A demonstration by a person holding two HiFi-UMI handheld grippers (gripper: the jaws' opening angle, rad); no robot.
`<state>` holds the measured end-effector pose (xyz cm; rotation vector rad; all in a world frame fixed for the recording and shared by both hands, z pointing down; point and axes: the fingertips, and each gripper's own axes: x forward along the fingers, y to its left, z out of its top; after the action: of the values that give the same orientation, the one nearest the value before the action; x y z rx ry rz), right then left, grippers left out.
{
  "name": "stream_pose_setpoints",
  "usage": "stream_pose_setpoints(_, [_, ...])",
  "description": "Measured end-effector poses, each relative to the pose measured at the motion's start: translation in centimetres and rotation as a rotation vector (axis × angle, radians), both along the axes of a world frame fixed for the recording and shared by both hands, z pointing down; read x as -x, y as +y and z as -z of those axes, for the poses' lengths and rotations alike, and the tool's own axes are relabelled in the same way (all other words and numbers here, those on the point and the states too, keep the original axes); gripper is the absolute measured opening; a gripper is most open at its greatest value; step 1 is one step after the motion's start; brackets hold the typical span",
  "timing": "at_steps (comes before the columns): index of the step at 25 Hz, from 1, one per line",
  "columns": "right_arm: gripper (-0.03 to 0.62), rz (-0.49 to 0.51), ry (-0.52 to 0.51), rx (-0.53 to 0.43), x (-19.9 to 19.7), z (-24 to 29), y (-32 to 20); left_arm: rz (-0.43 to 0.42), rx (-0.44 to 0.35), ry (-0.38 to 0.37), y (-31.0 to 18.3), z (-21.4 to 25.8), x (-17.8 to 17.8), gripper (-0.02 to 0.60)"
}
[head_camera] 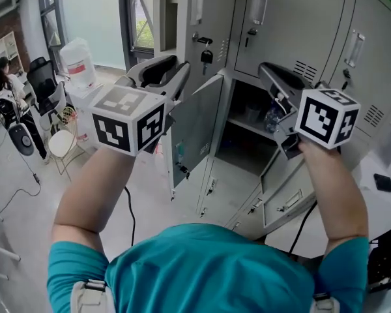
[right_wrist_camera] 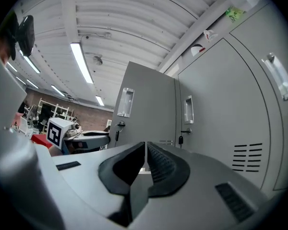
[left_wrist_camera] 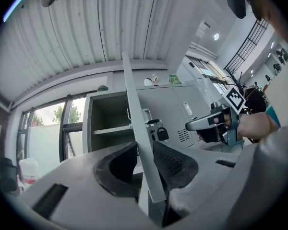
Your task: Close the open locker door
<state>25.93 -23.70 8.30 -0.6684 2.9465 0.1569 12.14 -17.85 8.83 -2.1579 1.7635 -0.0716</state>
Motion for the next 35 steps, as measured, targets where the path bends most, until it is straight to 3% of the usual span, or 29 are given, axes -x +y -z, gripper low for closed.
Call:
stream_pose_setpoints(9, [-0.002, -0.014, 0.034, -0.004, -1.0, -1.0, -1.2, 0.044, -0.027, -0.022, -0.4, 0.4, 1.0, 0.098])
stream_pose_setpoints(17, [-0.002, -0.054, 0.058, -0.026, -0.2, -0.6, -2.1, 0.024, -0.04, 0.004, -1.0, 0.7, 4.1, 0.097])
stream_pose_setpoints(26, [-0.002, -0.155, 0.037, -0.036, 1.2, 0.8, -4.3, -0.043, -0.029, 0.048, -3.8, 1.0, 9.9, 0.098])
stream_pose_setpoints(35, [-0.002, -0.266, 0.005, -0.019, 4.3, 1.6, -6.3, -0.152, -0.007, 0.03, -7.6, 1.2, 14.7, 0.099])
